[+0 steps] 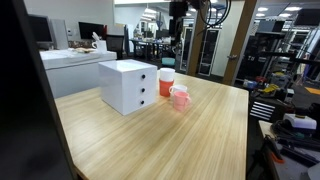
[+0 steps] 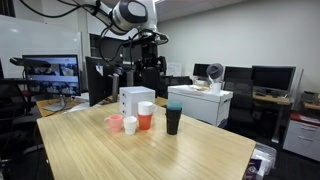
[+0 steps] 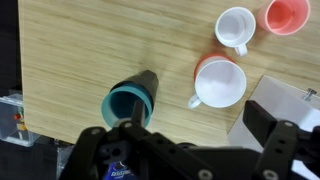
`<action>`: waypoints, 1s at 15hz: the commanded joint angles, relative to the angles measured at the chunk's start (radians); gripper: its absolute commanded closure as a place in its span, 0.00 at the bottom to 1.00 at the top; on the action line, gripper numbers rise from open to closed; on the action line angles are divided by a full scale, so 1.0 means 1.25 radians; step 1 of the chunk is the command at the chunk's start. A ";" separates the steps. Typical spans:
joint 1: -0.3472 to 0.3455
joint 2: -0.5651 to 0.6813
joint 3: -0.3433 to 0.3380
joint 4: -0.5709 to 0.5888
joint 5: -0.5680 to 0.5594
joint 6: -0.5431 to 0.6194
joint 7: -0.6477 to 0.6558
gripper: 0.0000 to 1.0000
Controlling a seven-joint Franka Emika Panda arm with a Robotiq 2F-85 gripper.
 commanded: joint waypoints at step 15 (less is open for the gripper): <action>-0.070 0.287 -0.025 0.263 0.023 0.003 0.119 0.00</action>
